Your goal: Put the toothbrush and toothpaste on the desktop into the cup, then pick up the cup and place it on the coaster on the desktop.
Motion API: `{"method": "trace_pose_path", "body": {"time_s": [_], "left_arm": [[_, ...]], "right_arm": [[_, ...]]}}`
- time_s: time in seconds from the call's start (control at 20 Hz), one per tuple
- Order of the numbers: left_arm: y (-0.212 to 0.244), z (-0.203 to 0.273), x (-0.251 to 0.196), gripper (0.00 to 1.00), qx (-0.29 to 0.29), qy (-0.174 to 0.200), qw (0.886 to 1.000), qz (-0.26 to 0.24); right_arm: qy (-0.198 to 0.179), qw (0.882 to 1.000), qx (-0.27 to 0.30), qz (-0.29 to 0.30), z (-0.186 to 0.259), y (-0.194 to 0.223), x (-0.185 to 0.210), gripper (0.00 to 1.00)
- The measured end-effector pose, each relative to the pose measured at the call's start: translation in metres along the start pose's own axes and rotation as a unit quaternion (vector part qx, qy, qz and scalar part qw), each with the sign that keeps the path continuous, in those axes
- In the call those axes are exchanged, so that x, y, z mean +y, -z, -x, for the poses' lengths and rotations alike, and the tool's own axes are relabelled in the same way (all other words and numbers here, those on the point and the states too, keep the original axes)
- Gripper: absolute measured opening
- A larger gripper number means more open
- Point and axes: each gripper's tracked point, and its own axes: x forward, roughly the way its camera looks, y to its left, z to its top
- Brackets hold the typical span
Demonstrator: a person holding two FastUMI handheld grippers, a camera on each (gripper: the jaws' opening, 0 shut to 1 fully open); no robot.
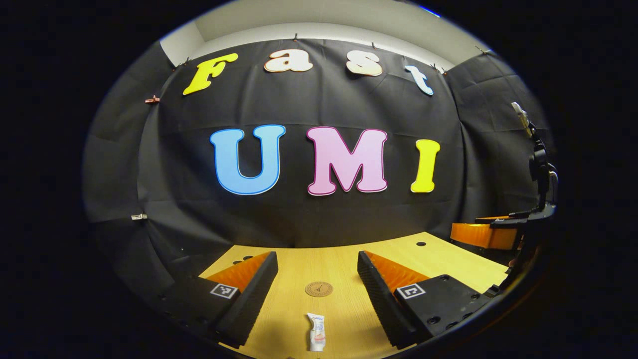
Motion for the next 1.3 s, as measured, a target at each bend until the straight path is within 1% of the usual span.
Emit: {"method": "trace_pose_path", "body": {"time_s": [0.05,0.2,0.4,0.5,0.55,0.7,0.95,1.1,1.3], "left_arm": [[0.001,-0.002,0.0,1.0,0.004,0.001,1.0,0.002],[0.014,-0.012,0.009,1.0,0.019,-0.019,1.0,-0.009],[0.05,-0.024,0.007,1.0,0.067,-0.002,0.998,0.005],[0.07,-0.032,0.02,1.0,0.08,-0.023,0.996,-0.013],[0.085,-0.034,0.022,0.99,0.098,-0.025,0.995,-0.021],[0.132,-0.039,0.021,0.99,0.151,-0.017,0.988,-0.02],[0.202,-0.05,0.025,0.99,0.232,-0.029,0.972,0.001],[0.231,-0.06,0.019,1.0,0.269,-0.027,0.963,0.009],[0.262,-0.067,0.007,1.0,0.311,-0.014,0.95,0.008]], "right_arm": [[-0.001,1.0,0.002,0.0,-0.002,0.001,0.0,0.98],[-0.006,1.0,0.015,-0.004,-0.009,0.008,-0.002,0.98],[-0.021,0.999,0.037,-0.009,-0.021,0.018,0.001,0.98],[-0.022,0.999,0.048,-0.004,-0.026,0.024,-0.002,0.98],[-0.022,0.998,0.052,0.0,-0.03,0.025,-0.005,0.98],[-0.038,0.997,0.072,-0.005,-0.043,0.037,-0.008,0.98],[-0.053,0.993,0.103,0.001,-0.064,0.052,-0.028,0.98],[-0.063,0.99,0.129,-0.005,-0.075,0.067,-0.04,0.98],[-0.069,0.986,0.154,-0.008,-0.085,0.081,-0.055,0.98]]}}
